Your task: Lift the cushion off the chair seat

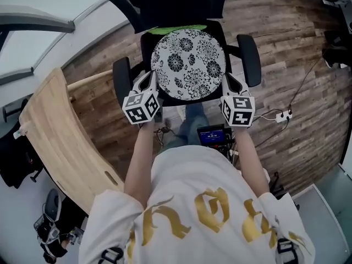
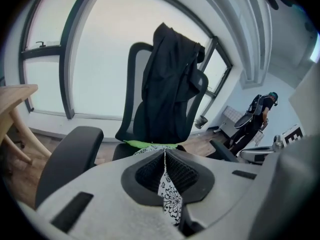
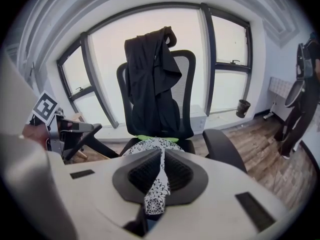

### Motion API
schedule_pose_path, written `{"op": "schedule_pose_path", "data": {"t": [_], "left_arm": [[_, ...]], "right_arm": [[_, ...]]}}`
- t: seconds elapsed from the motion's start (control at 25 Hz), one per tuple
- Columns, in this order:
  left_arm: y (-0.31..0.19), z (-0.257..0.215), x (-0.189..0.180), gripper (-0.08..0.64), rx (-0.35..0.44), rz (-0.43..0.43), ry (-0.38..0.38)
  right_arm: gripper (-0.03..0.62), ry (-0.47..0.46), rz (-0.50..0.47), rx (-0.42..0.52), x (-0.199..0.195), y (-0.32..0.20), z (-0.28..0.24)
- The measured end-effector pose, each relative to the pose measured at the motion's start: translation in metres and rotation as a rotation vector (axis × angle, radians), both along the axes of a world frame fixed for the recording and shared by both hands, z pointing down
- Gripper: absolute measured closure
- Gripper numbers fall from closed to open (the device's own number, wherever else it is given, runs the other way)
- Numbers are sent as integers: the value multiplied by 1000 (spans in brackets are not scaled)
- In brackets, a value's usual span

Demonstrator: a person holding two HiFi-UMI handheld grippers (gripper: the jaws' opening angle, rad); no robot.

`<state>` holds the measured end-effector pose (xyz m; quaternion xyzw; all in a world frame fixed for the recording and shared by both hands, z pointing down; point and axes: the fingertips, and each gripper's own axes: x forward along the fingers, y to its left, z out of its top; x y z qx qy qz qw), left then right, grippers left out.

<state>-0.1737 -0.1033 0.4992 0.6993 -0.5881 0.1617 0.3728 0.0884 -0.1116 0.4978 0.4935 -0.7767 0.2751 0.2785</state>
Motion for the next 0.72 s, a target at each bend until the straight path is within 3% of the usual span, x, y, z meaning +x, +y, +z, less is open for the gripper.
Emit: {"op": "schedule_pose_path", "data": {"t": [0.36, 0.52, 0.72], "left_arm": [[-6, 67, -7, 548, -167, 0, -109], [-11, 95, -11, 548, -220, -9, -120], [1, 134, -18, 548, -316, 1, -166]], "right_arm": [[578, 34, -73, -111, -8, -21, 66], [578, 11, -42, -172, -7, -27, 93], [578, 56, -34, -216, 6, -31, 129]]}}
